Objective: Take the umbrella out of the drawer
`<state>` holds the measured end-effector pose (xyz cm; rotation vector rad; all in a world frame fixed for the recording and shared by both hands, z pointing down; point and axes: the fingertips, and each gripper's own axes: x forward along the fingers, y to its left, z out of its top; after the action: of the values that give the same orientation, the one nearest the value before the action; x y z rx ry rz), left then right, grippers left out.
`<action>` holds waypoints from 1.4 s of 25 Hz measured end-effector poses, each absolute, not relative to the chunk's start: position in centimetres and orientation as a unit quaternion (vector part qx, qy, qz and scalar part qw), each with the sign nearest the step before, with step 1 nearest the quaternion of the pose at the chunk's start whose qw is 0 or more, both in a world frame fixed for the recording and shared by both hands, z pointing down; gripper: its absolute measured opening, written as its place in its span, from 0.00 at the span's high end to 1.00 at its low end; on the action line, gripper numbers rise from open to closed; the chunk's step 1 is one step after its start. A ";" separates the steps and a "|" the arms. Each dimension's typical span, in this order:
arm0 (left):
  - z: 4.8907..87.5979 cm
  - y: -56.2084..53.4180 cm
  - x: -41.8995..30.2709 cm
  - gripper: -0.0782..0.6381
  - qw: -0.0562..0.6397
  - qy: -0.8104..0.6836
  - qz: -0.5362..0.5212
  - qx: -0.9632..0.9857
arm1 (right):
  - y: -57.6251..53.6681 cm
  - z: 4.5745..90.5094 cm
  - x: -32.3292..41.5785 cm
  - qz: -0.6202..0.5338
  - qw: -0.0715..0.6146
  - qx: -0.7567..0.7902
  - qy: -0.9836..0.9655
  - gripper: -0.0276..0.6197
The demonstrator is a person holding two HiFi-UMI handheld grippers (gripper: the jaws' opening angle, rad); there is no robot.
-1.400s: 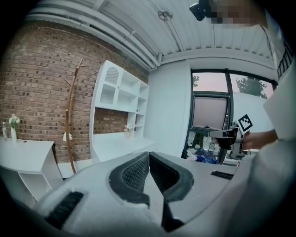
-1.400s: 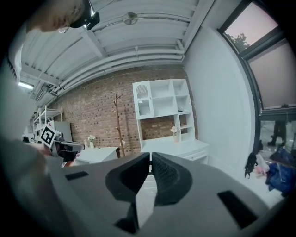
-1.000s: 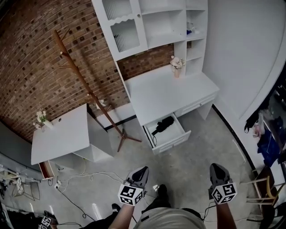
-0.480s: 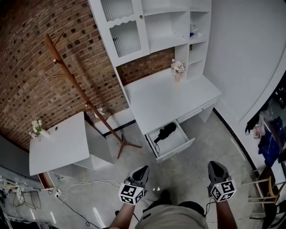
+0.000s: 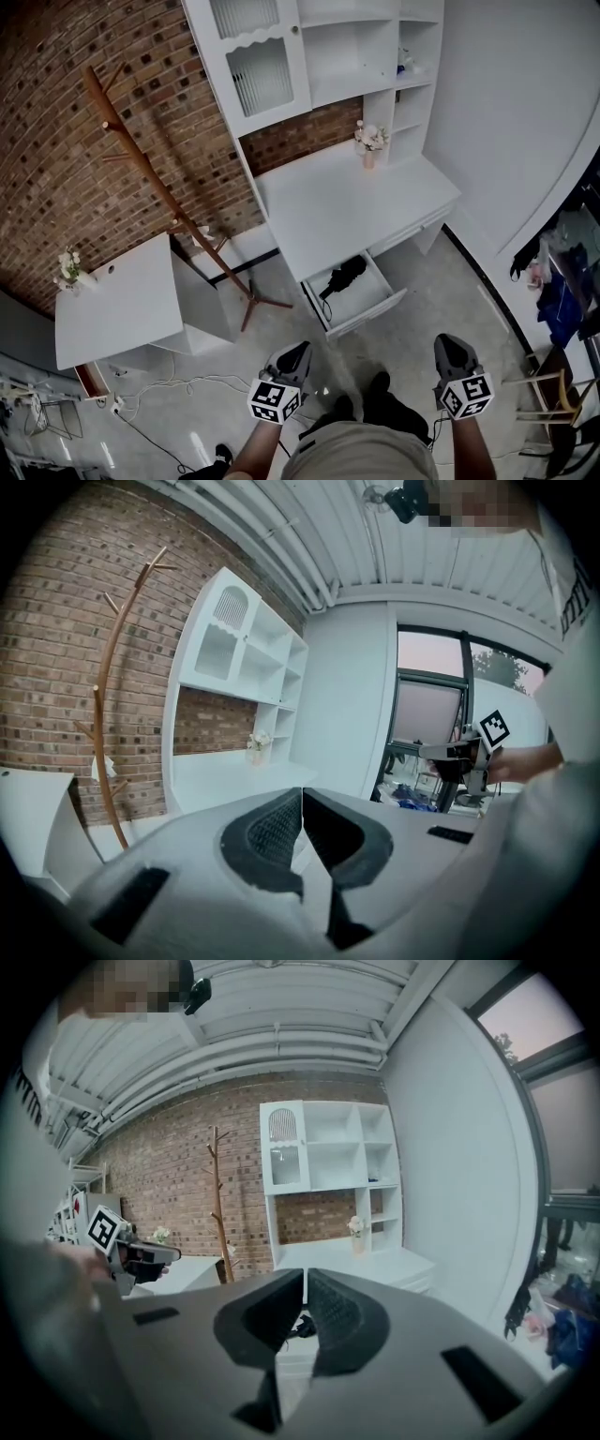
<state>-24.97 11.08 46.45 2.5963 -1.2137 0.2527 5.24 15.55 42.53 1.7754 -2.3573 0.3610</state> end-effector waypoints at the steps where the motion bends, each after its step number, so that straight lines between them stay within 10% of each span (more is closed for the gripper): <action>1: 46.4 10.8 -24.9 0.86 0.132 -0.418 0.088 0.894 | 15.3 42.5 5.4 0.122 0.084 0.595 -0.790 0.91; 35: 52.2 -4.7 -15.0 0.86 0.169 -0.472 0.165 0.850 | -6.2 50.5 10.8 0.212 0.114 0.465 -0.852 0.91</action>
<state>-14.96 -4.74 52.23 2.4155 -1.3412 0.4682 10.76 -6.22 50.49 1.3640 -2.4987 0.6206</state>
